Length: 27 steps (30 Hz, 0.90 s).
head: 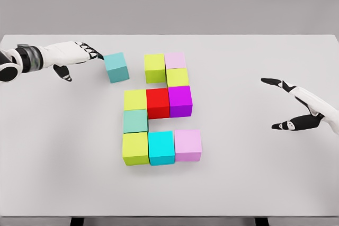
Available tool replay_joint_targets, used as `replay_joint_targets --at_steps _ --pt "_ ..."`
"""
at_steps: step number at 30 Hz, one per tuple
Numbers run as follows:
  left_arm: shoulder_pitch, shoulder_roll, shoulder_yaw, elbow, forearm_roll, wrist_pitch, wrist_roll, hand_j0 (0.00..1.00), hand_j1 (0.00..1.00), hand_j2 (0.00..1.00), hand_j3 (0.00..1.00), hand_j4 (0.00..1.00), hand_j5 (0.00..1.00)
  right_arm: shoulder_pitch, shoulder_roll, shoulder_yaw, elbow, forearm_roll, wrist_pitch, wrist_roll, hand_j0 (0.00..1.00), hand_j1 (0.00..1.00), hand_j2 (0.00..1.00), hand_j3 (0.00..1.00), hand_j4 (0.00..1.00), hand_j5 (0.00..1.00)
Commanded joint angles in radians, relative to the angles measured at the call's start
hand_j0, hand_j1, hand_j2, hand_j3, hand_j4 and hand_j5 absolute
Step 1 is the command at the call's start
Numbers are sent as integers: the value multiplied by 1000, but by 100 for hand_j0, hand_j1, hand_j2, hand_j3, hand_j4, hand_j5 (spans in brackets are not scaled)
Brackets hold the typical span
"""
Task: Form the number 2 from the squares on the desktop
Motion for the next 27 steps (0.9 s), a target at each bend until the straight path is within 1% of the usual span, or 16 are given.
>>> replay_joint_targets --at_steps 1,8,10,16,24,27 --pt "0 -3 2 -3 3 1 0 100 100 100 100 100 100 0 1 -1 4 -10 2 -2 100 100 100 100 100 100" --pt "0 -17 2 -14 2 1 0 100 100 100 100 100 100 0 -2 -2 2 -11 2 -3 100 100 100 100 100 100" --pt "0 -29 2 -15 0 1 0 100 100 100 100 100 100 5 1 -22 4 -10 2 -2 100 100 100 100 100 100" --pt "0 -29 2 -21 0 1 -1 100 100 100 100 100 100 6 1 -22 4 -10 2 -2 100 100 100 100 100 100" --pt "2 9 3 -21 11 1 -1 100 100 100 100 100 100 6 3 -22 8 -10 2 -2 100 100 100 100 100 100" --pt "17 27 2 -55 9 1 -1 100 100 100 100 100 100 6 3 -22 9 -10 2 -2 100 100 100 100 100 100"
